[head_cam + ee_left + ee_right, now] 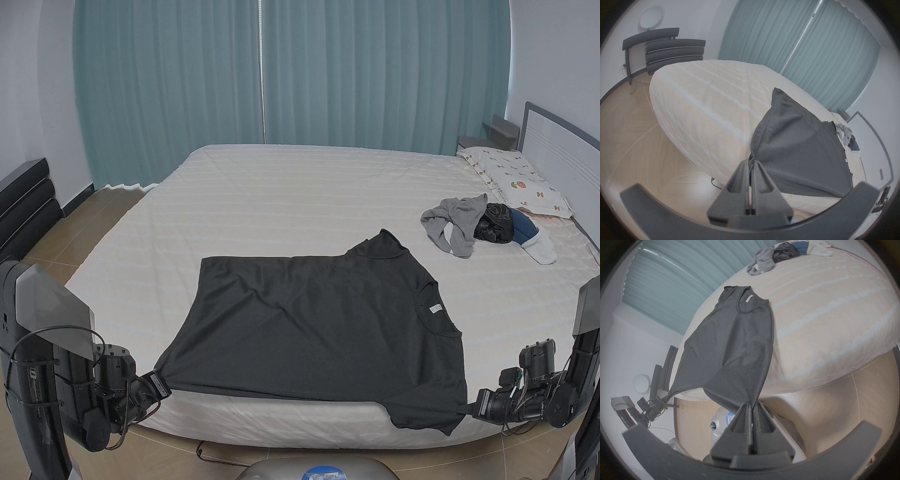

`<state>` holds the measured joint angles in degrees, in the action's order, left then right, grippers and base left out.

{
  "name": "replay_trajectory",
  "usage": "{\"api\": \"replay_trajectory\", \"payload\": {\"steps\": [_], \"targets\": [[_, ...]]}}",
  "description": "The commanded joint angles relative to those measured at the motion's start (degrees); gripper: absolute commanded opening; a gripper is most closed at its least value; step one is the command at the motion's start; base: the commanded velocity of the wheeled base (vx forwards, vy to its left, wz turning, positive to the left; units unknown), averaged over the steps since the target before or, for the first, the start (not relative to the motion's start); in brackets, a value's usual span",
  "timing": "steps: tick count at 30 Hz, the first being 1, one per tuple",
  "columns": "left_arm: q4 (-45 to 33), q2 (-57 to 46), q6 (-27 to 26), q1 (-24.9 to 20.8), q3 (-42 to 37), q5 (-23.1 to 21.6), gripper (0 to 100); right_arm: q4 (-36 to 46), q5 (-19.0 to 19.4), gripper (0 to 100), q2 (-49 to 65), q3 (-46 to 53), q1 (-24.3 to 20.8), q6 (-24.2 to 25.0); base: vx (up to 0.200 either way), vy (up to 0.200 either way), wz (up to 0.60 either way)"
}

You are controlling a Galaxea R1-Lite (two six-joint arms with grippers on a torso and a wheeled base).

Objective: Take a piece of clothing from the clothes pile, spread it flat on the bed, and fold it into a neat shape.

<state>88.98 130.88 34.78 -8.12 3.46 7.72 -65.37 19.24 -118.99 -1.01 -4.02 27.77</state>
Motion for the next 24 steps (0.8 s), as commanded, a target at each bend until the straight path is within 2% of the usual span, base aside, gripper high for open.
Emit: {"api": "replay_trajectory", "payload": {"steps": [1,11,15,20,24], "targets": [[0.58,-1.15,-2.35,0.03,-2.50,0.28,0,4.46,-0.08,0,3.77,1.01,-0.02,-1.49,0.000,0.000,0.00],[-0.47,-0.89,-3.40,-0.76,-3.37,0.55,0,10.17,-2.36,0,6.49,1.01,-0.20,-3.60,0.000,0.000,0.00],[-4.96,-1.59,-5.42,-0.76,-3.37,2.30,0,12.02,-2.45,0,7.55,1.01,-0.20,-3.69,0.000,0.000,0.00],[-10.76,-5.72,-5.69,-0.85,-3.37,1.86,0,15.00,-2.36,0,11.24,1.01,-0.28,-4.04,0.000,0.000,0.00],[-16.29,-9.06,-7.62,-1.90,-3.37,2.48,0,17.73,-2.45,0,12.12,1.01,-0.20,-6.15,0.000,0.000,0.00]]}}
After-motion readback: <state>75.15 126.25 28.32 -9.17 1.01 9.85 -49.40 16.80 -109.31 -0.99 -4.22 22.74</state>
